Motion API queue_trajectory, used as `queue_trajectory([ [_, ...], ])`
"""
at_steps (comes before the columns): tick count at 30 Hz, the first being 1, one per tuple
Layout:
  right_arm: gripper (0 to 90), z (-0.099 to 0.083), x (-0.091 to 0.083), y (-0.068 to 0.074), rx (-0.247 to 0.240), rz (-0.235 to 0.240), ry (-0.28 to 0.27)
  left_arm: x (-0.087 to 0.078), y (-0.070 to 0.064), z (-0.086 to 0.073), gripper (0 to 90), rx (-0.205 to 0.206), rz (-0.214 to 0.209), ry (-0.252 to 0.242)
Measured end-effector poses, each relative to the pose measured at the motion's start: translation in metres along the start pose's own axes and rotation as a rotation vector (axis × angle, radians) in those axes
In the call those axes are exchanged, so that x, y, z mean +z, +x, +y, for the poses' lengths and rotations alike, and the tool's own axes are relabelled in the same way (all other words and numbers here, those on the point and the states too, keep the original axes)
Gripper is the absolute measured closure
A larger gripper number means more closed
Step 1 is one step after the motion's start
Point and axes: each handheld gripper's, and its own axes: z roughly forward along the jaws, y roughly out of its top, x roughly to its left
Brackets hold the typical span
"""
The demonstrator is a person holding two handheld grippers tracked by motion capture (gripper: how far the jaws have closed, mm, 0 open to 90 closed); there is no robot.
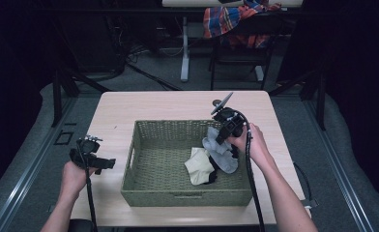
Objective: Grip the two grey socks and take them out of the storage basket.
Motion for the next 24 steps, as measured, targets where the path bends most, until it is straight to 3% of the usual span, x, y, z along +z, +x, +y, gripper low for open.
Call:
queue_trajectory([
  [24, 85.0, -0.006, -0.043, 0.001, 0.013, -0.016, -0.058, 0.001, -0.001, -0.002, 0.3, 0.001, 0.001, 0.009],
])
